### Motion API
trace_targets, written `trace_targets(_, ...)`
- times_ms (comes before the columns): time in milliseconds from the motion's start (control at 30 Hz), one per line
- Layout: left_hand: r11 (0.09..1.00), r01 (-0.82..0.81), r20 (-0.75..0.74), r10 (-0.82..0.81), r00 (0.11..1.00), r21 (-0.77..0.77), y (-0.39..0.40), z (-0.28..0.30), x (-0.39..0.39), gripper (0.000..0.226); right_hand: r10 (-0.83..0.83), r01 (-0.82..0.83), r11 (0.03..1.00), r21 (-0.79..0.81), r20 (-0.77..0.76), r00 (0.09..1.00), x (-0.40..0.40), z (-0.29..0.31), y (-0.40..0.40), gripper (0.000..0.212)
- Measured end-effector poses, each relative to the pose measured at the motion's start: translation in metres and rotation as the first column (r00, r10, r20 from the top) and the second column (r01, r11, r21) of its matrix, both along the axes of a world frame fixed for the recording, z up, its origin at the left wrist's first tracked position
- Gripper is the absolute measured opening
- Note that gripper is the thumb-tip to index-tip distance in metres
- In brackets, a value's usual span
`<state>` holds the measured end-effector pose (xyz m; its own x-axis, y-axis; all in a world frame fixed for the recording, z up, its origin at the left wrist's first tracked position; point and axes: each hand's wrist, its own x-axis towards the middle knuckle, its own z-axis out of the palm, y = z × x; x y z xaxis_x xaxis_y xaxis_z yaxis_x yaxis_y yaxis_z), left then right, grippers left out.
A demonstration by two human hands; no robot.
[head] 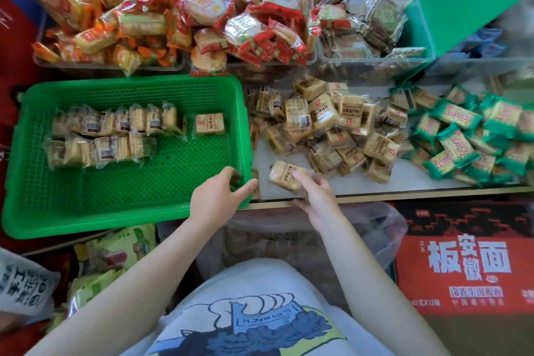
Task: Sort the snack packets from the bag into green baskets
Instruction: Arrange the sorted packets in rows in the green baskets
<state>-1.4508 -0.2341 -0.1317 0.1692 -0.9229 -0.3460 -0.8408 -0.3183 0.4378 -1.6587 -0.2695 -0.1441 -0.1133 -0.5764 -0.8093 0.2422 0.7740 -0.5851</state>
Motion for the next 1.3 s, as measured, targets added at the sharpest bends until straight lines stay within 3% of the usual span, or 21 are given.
trace_targets(133, 0.948, -0.106, -0.305, 0.01, 0.952, -0.301, -0.008, 0.028, -0.028, 0.041, 0.088, -0.083, 0.986, -0.146, 0.032, 0.996, -0.028, 0.029, 0.013, 0.028)
trace_targets(167, 0.959, -0.095, -0.38, -0.015, 0.925, -0.268, -0.012, 0.036, -0.04, 0.044, 0.135, -0.123, 0.975, -0.183, 0.057, 0.989, -0.032, 0.037, 0.014, 0.024)
trace_targets(233, 0.999, -0.034, -0.568, 0.008, 0.823, -0.035, -0.021, 0.047, -0.063, 0.06, 0.223, -0.188, 0.954, -0.233, 0.133, 0.966, -0.037, 0.053, 0.015, 0.027)
trace_targets(300, 0.972, 0.005, -0.713, 0.17, 0.681, 0.237, -0.028, 0.05, -0.075, 0.064, 0.282, -0.236, 0.939, -0.249, 0.168, 0.944, -0.039, 0.058, 0.014, 0.024)
trace_targets(333, 0.953, -0.001, -0.74, 0.236, 0.63, 0.303, -0.029, 0.049, -0.077, 0.06, 0.286, -0.242, 0.939, -0.244, 0.165, 0.944, -0.041, 0.058, 0.013, 0.024)
trace_targets(433, 0.929, -0.111, -0.754, 0.353, 0.554, 0.353, -0.028, 0.044, -0.073, 0.048, 0.106, -0.096, 0.981, -0.166, 0.052, 0.993, -0.048, 0.044, 0.003, 0.036)
trace_targets(500, 0.915, -0.187, -0.735, 0.4, 0.548, 0.358, -0.026, 0.042, -0.066, 0.051, -0.061, 0.052, 0.994, -0.101, -0.09, 0.994, -0.054, 0.027, -0.008, 0.028)
trace_targets(567, 0.908, -0.22, -0.724, 0.418, 0.548, 0.358, -0.023, 0.044, -0.06, 0.054, -0.129, 0.12, 0.991, -0.052, -0.204, 0.971, -0.057, 0.005, -0.021, 0.02)
trace_targets(700, 0.915, -0.23, -0.723, 0.403, 0.561, 0.331, -0.018, 0.045, -0.056, 0.042, -0.175, 0.184, 0.983, 0.003, -0.295, 0.939, -0.041, -0.02, -0.042, 0.062)
trace_targets(800, 0.908, -0.267, -0.733, 0.417, 0.537, 0.322, -0.02, 0.048, -0.053, 0.039, -0.209, 0.227, 0.974, 0.008, -0.367, 0.907, -0.03, -0.027, -0.049, 0.071)
trace_targets(1067, 0.899, -0.327, -0.735, 0.43, 0.525, 0.293, -0.023, 0.049, -0.036, 0.038, -0.319, 0.323, 0.946, -0.038, -0.302, 0.898, -0.034, -0.013, -0.033, 0.043)
trace_targets(1200, 0.9, -0.328, -0.745, 0.426, 0.513, 0.289, -0.023, 0.047, -0.03, 0.028, -0.247, 0.245, 0.969, -0.032, -0.145, 0.958, -0.039, 0.021, -0.013, 0.024)
trace_targets(1300, 0.903, -0.339, -0.734, 0.415, 0.538, 0.263, -0.021, 0.047, -0.019, 0.024, -0.204, 0.196, 0.966, -0.168, -0.031, 0.979, -0.03, 0.057, -0.002, 0.014)
